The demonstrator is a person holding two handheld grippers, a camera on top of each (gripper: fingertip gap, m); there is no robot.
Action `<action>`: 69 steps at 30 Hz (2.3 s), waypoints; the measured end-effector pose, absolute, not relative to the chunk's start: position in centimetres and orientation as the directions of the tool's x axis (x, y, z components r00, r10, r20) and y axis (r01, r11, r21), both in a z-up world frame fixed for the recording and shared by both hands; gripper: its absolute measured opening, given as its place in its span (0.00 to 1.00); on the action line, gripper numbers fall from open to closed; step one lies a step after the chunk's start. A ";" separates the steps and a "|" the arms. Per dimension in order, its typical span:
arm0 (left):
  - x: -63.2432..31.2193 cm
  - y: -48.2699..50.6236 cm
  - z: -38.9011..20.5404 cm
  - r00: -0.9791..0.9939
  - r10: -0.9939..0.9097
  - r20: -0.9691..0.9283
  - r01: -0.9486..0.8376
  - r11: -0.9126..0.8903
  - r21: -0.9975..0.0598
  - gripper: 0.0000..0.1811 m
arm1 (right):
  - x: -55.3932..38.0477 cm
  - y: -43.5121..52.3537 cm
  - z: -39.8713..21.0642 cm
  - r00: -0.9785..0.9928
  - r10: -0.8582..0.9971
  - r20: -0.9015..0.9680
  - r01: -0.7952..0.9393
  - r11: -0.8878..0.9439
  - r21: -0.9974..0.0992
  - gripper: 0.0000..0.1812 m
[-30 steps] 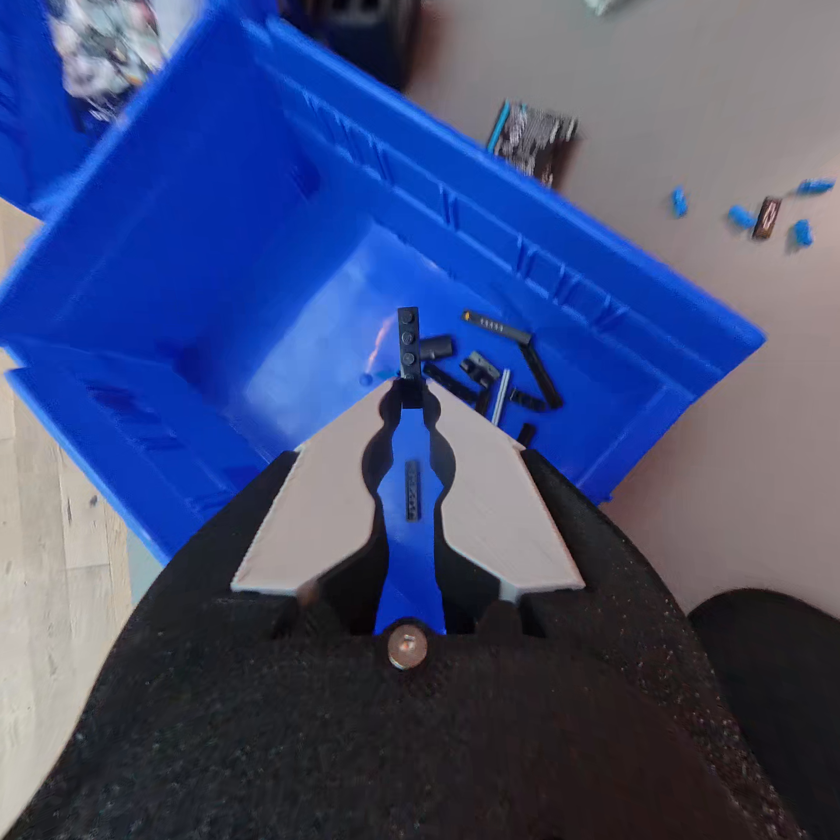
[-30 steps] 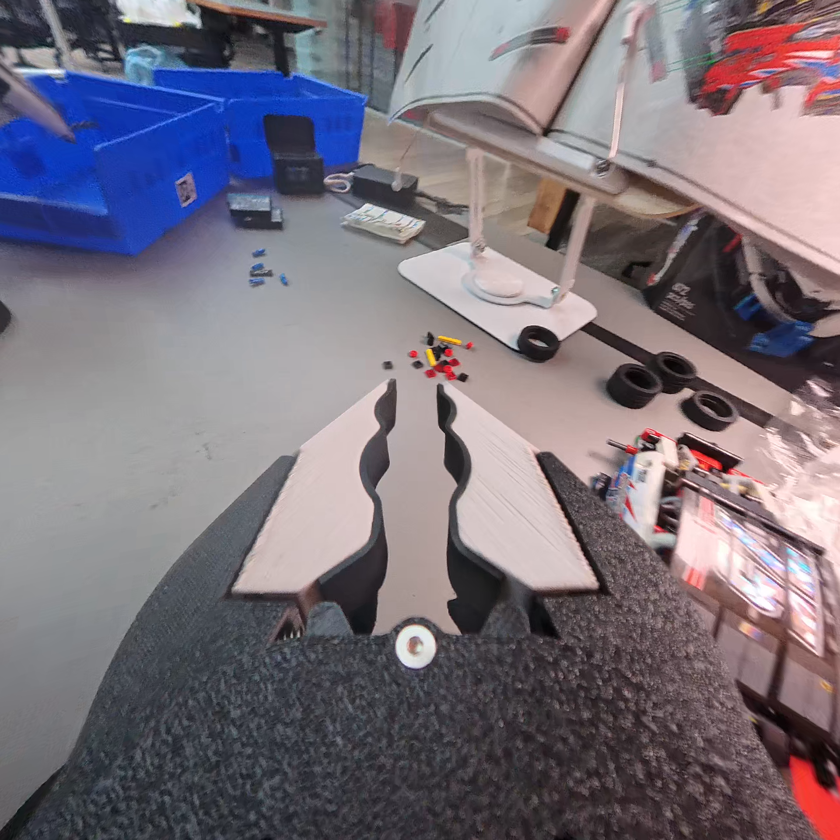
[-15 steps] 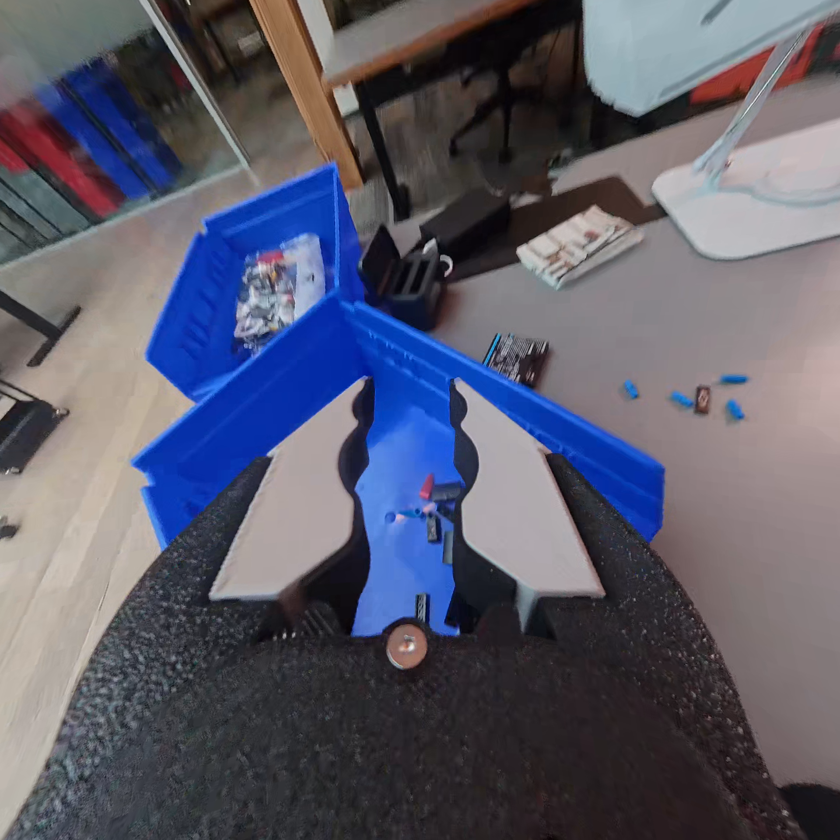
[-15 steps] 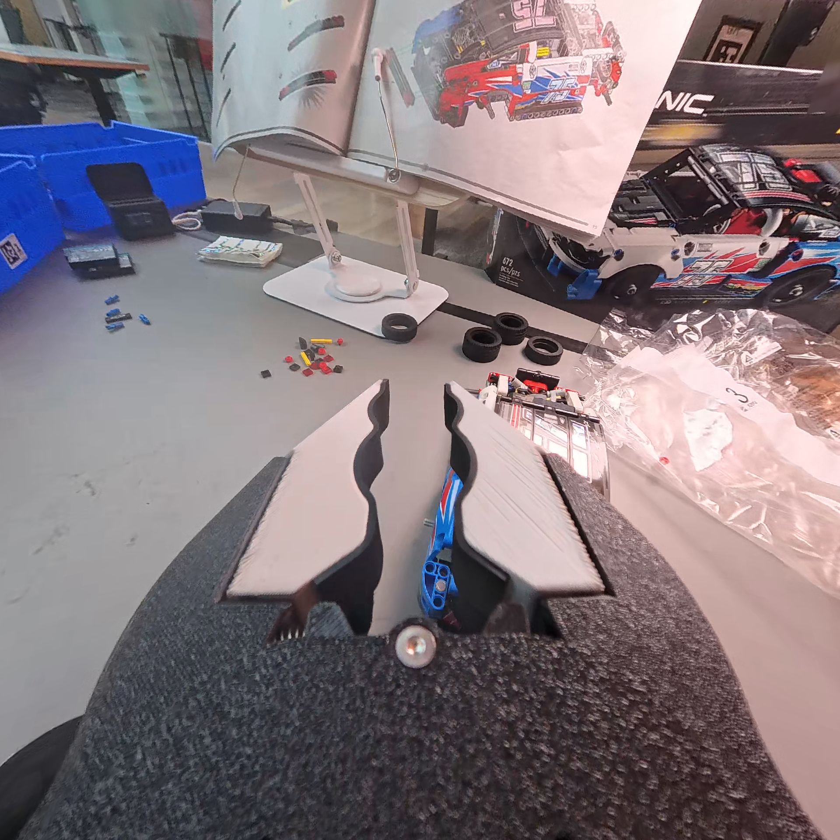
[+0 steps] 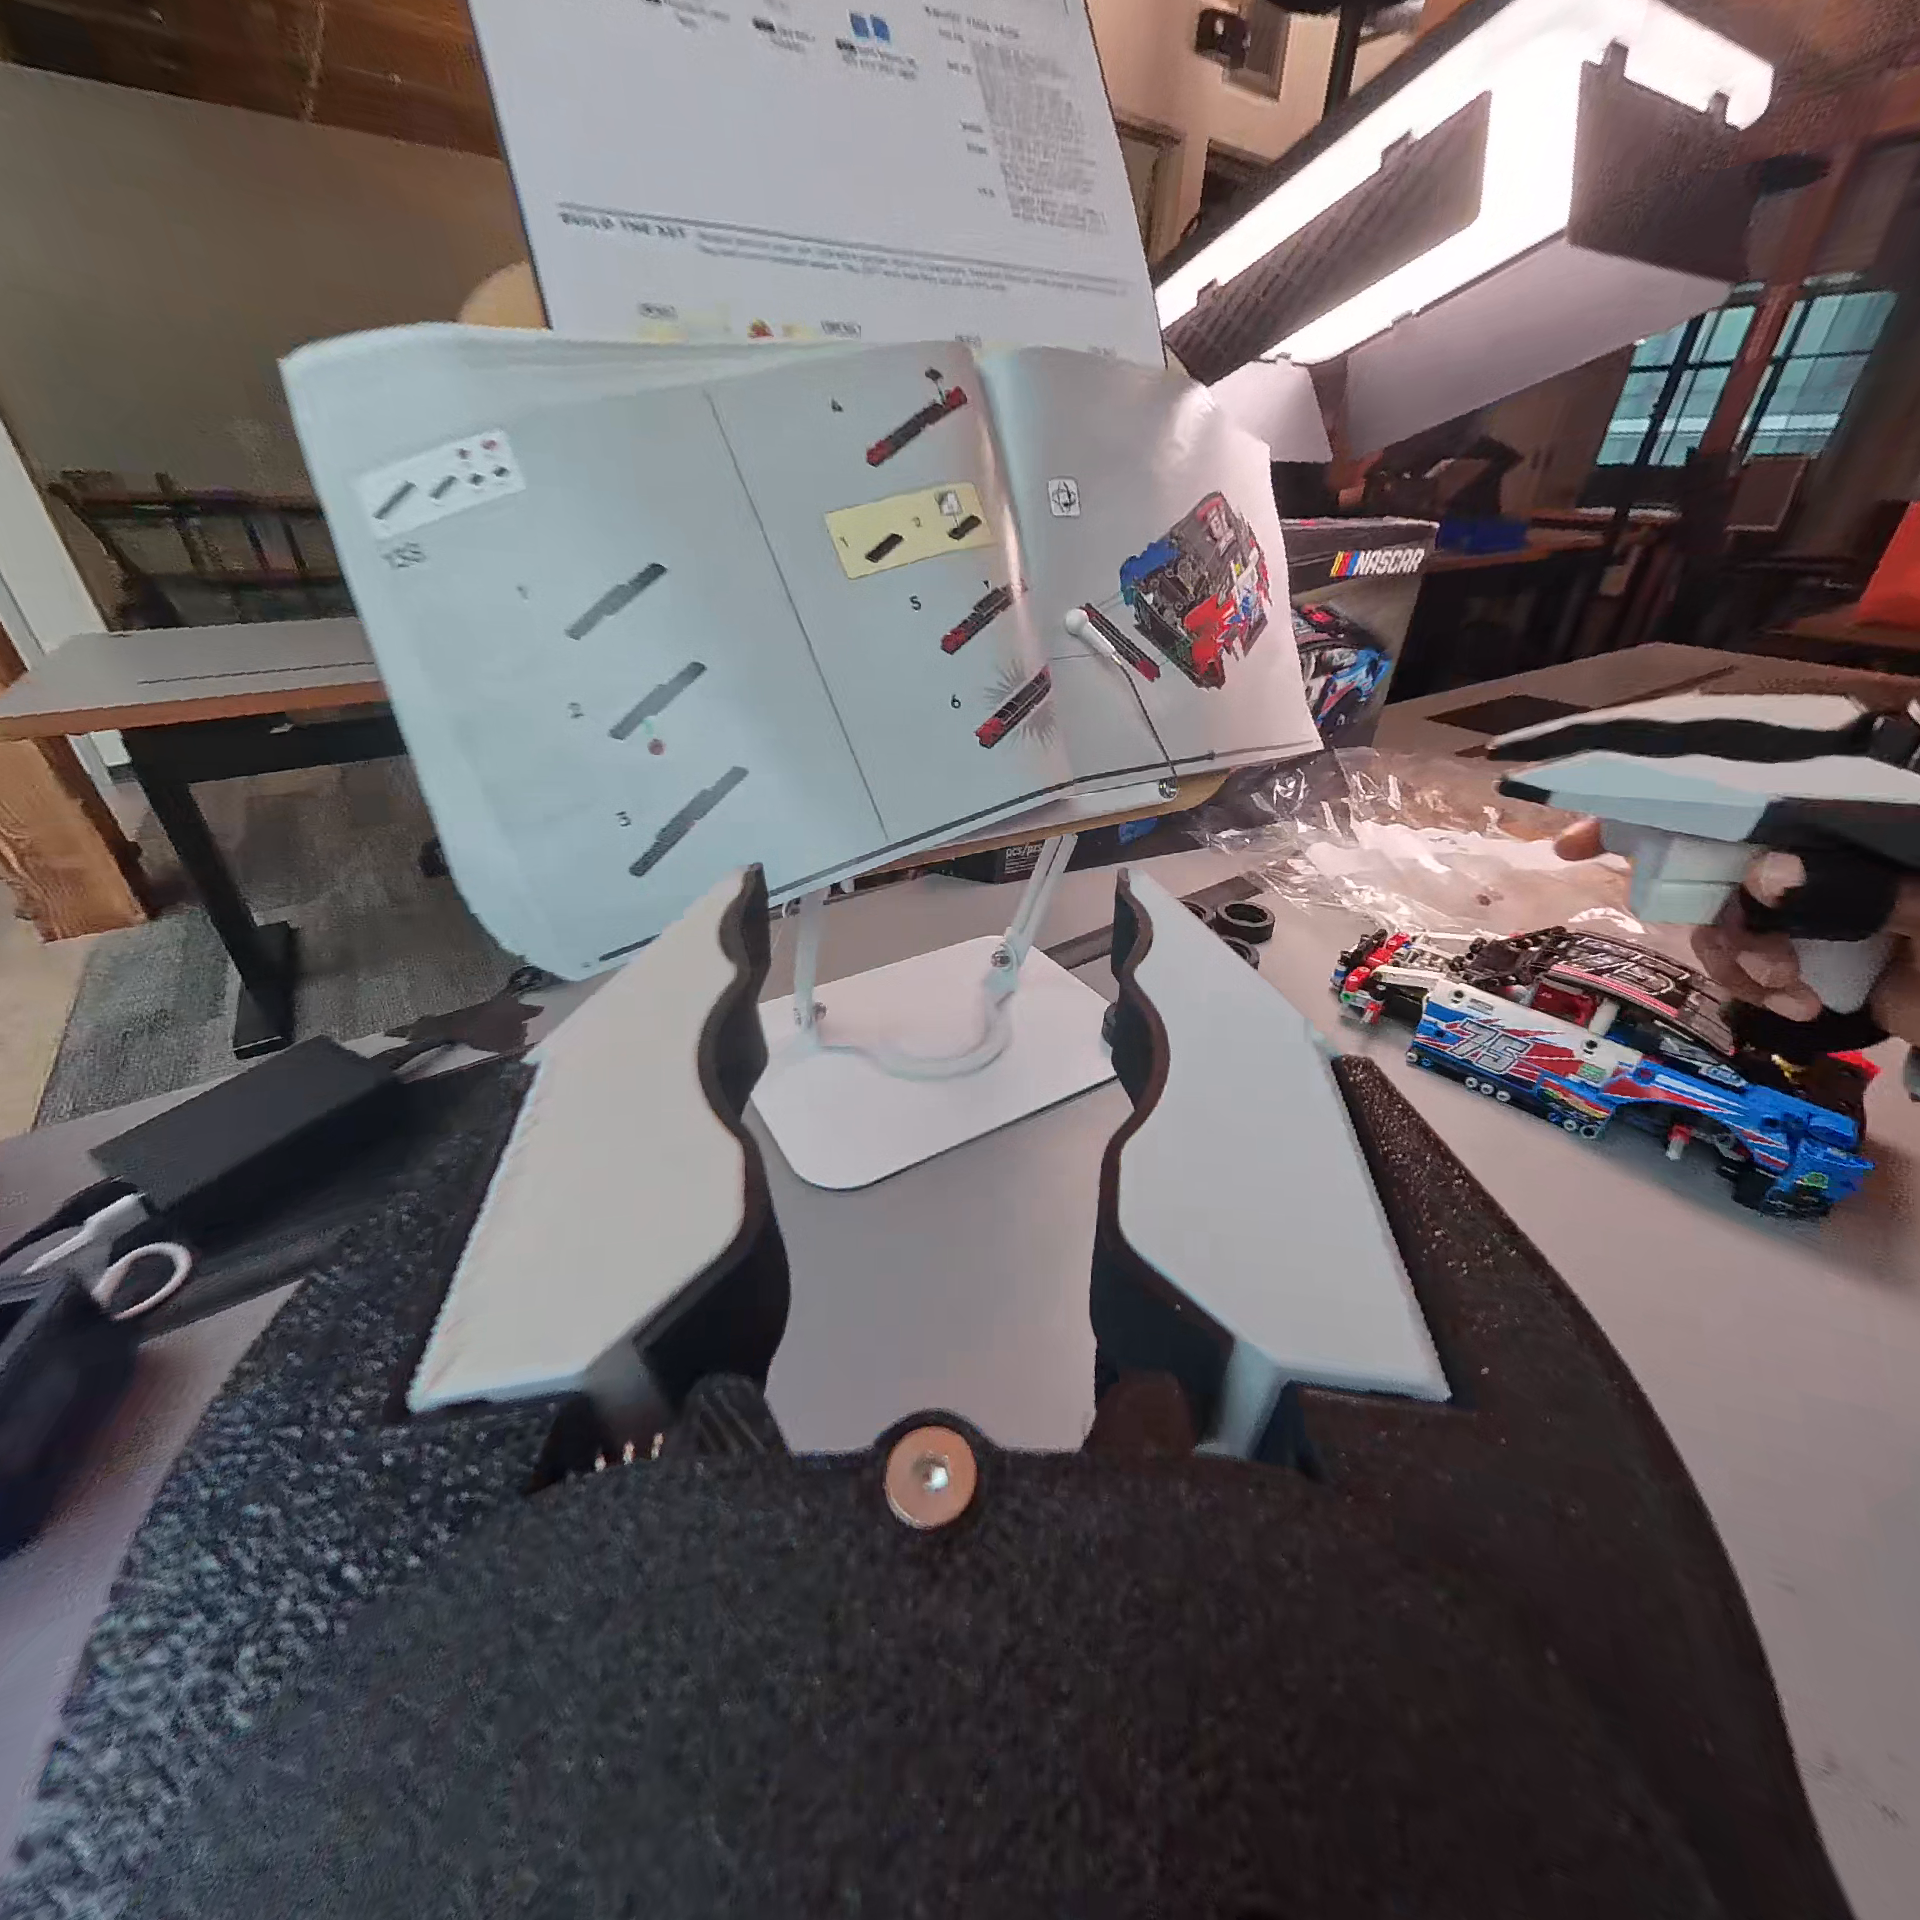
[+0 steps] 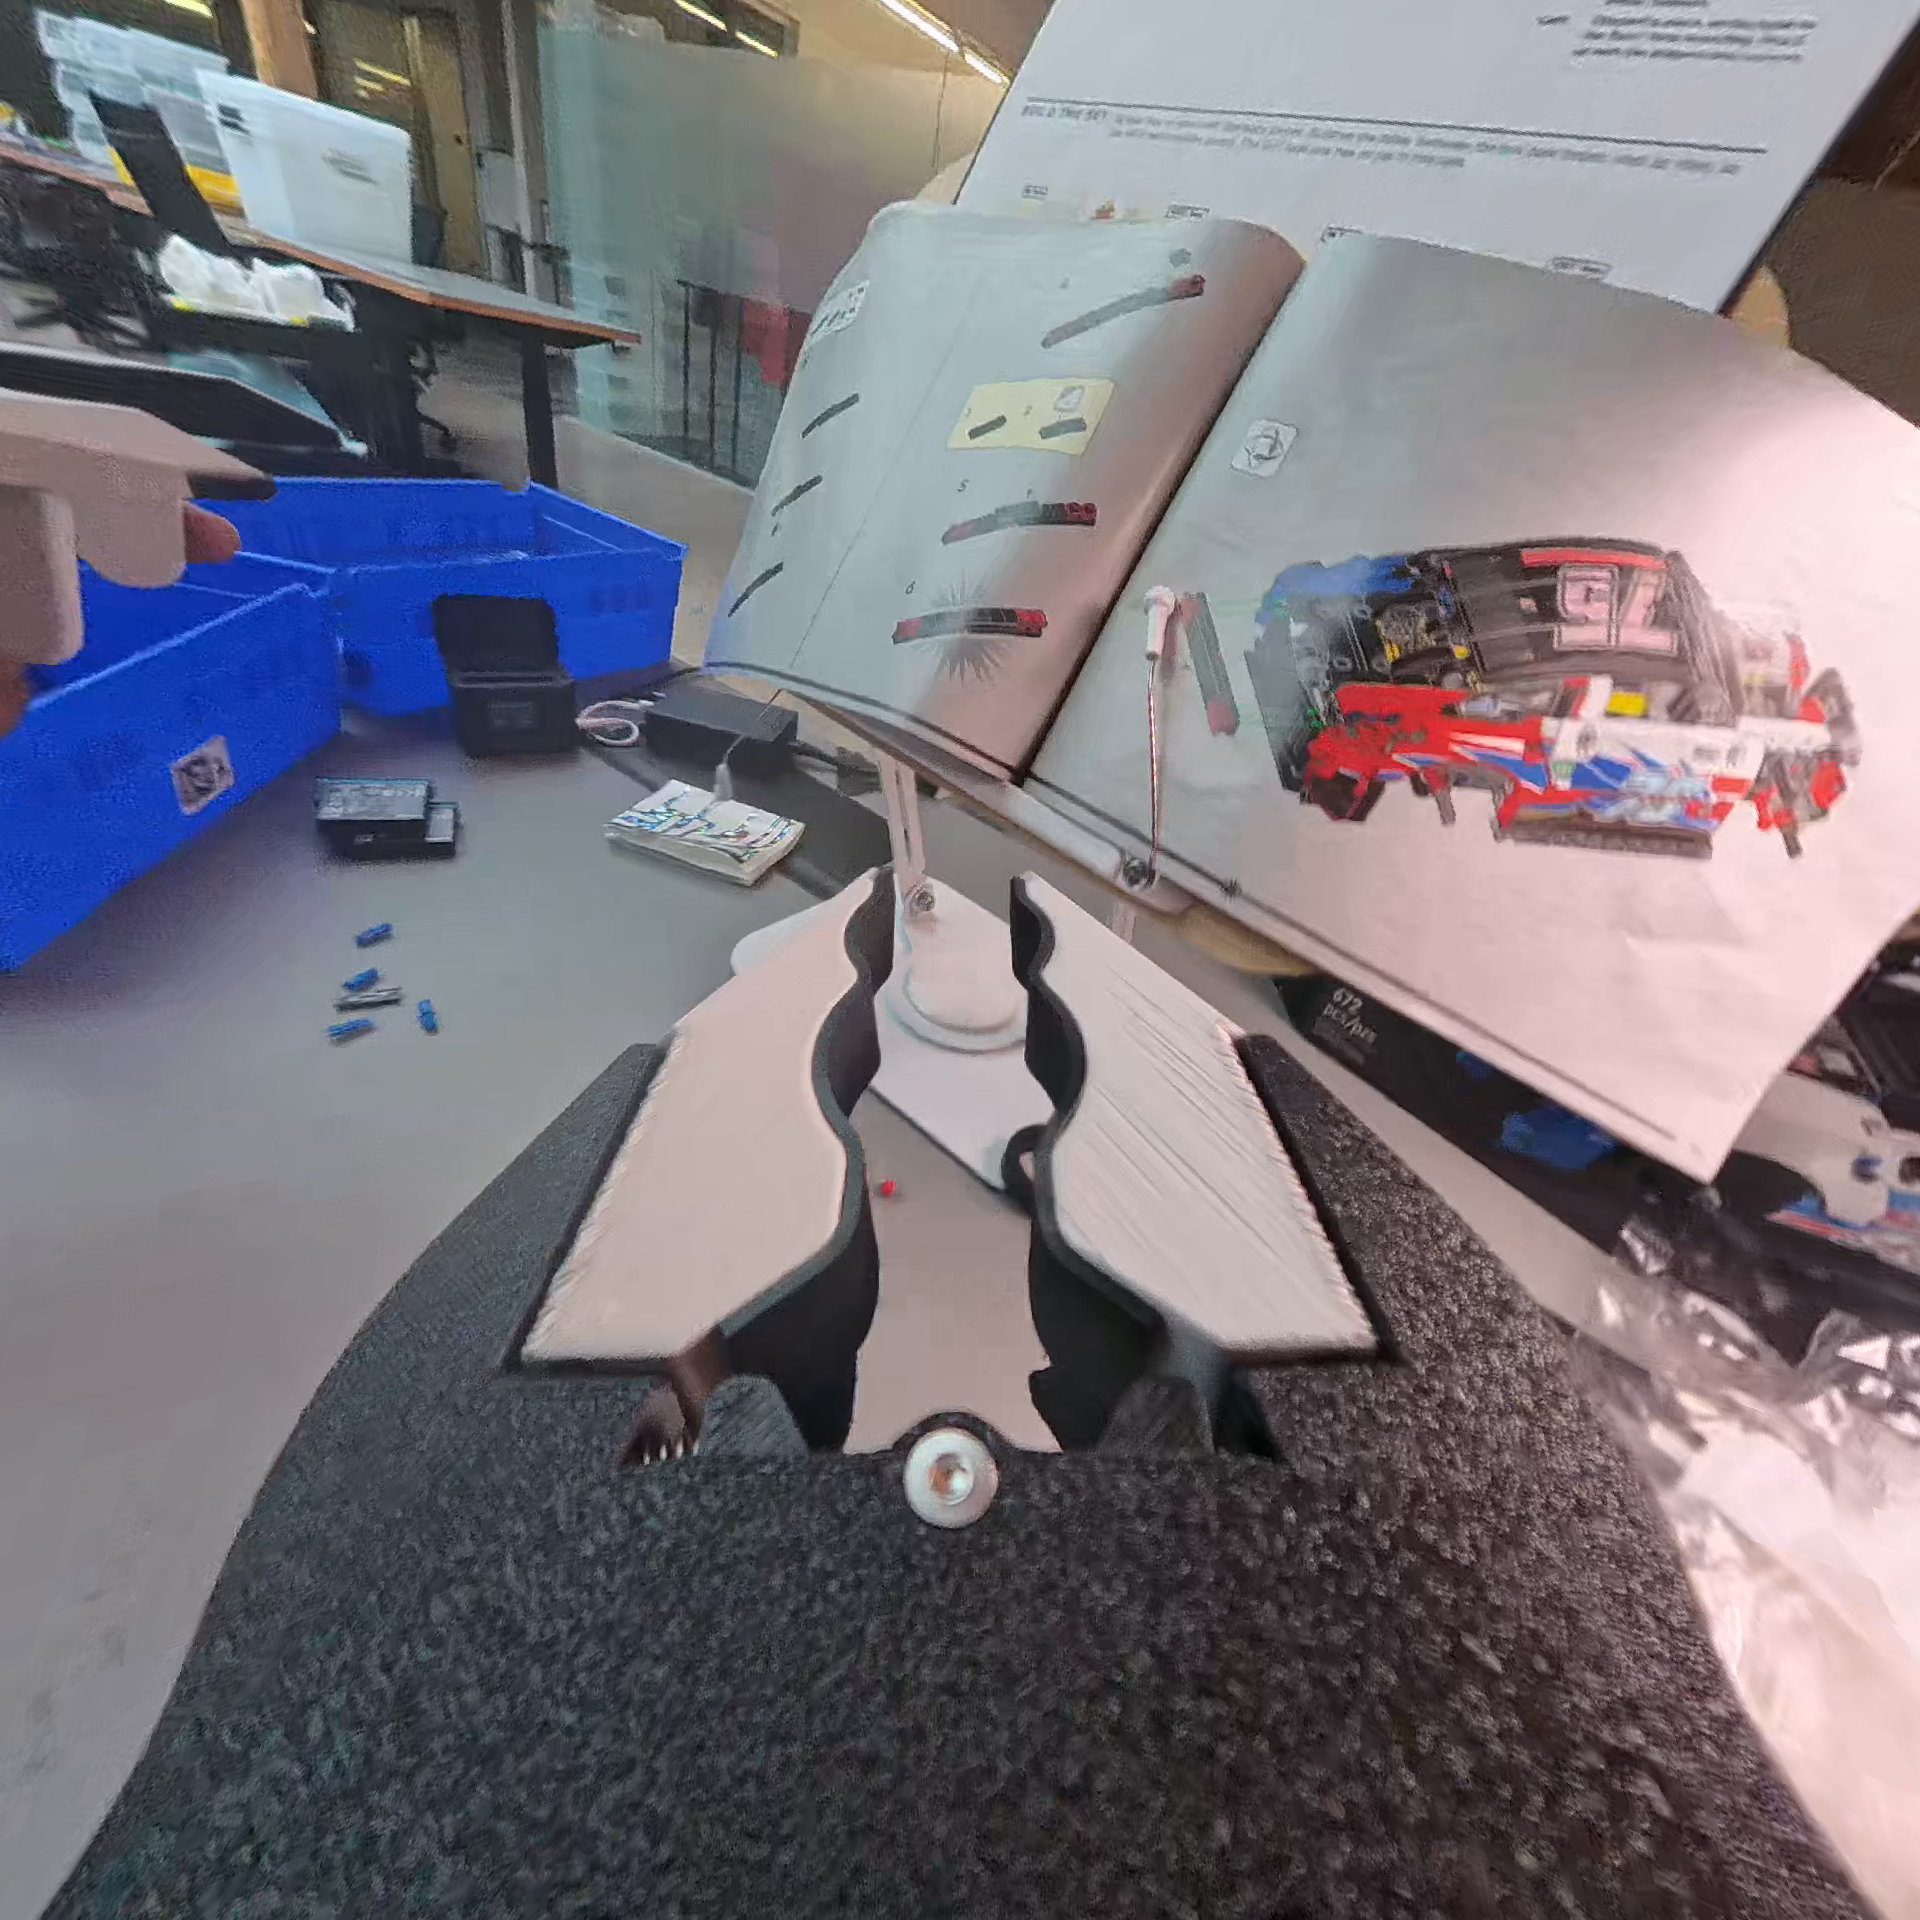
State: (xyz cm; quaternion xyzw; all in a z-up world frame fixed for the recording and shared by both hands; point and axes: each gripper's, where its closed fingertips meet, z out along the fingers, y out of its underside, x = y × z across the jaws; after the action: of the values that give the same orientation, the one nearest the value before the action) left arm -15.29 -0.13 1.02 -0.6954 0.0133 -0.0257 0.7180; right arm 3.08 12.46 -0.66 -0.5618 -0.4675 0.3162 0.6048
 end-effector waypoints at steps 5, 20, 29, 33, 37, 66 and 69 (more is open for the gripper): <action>-15.0 8.3 0.1 0.999 -0.014 0.050 0.050 -0.001 -0.999 0.39 | -4.2 18.3 0.0 0.452 0.818 0.357 0.237 0.276 -0.931 0.13; -17.4 17.8 0.9 0.985 0.170 0.008 0.012 -0.023 -1.000 0.14 | -4.2 24.8 -0.9 0.624 0.675 0.395 0.279 0.279 -0.919 0.23; -18.7 17.7 1.1 0.971 0.180 0.157 0.164 -0.024 -0.986 0.63 | -2.9 24.4 -2.1 0.607 0.709 0.360 0.284 0.230 -0.931 0.21; -19.2 18.7 0.3 0.976 0.218 0.015 0.033 -0.083 -0.996 0.58 | -3.2 23.6 -2.1 0.599 0.716 0.359 0.285 0.229 -0.931 0.21; -18.2 18.6 0.7 0.983 0.180 -0.040 -0.029 -0.063 -0.998 0.12 | -2.7 22.9 -1.9 0.594 0.721 0.356 0.277 0.232 -0.932 0.20; -20.0 19.0 1.0 0.981 0.191 0.025 0.045 -0.098 -0.994 0.00 | -2.5 21.4 -2.2 0.568 0.764 0.306 0.246 0.197 -0.949 0.19; -20.3 18.4 1.7 0.977 0.206 0.052 0.064 -0.053 -0.996 0.15 | -2.7 21.2 -2.0 0.564 0.769 0.302 0.239 0.198 -0.951 0.19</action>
State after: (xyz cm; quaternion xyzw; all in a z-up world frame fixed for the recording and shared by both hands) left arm -20.30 18.43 1.71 -0.7239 -0.0935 0.0521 0.6816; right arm -2.69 21.20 -2.03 -0.5998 -0.4201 0.2036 0.6499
